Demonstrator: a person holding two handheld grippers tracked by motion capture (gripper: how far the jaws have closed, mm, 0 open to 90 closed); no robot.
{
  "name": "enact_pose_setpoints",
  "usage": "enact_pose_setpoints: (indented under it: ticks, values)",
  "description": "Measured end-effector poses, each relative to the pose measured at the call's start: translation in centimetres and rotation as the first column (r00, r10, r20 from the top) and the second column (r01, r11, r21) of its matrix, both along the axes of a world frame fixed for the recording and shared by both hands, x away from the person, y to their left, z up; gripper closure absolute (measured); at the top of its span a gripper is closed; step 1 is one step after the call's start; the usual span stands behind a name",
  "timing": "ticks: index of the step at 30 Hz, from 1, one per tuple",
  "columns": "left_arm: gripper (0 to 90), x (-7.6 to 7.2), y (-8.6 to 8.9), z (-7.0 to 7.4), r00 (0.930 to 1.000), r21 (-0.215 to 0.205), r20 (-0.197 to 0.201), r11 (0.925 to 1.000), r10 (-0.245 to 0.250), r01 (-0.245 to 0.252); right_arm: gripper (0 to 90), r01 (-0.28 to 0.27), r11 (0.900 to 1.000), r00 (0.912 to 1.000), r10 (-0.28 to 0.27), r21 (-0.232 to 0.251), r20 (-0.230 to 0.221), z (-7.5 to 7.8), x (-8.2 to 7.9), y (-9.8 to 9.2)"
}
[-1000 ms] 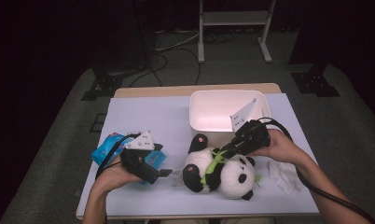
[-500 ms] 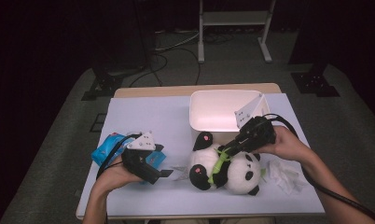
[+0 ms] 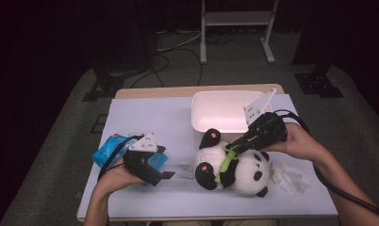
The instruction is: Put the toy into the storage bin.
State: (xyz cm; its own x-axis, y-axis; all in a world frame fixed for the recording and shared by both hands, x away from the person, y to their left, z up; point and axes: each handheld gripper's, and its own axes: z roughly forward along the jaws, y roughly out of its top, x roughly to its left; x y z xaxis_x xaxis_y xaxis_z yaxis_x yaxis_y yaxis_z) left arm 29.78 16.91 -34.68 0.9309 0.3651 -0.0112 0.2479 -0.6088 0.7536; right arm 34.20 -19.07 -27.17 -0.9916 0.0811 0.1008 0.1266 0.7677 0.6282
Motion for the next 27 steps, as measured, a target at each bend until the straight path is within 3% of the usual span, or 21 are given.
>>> enact_pose_setpoints:
  ticks: [12, 27]
  values:
    - [9.7, 0.1, 0.2, -0.1, 1.0, 0.005, -0.003, 1.0, 0.002, -0.002, 77.7, 0.01, 1.0, 0.9996, -0.01, -0.005, 0.025, 2.6, -0.2, -0.3]
    - [9.6, 0.5, 0.5, -0.2, 0.9999, 0.005, -0.008, 1.0, 0.008, -0.008, 77.8, -0.001, 1.0, 0.996, 0.001, -0.003, 0.089, 7.9, -0.4, -0.8]
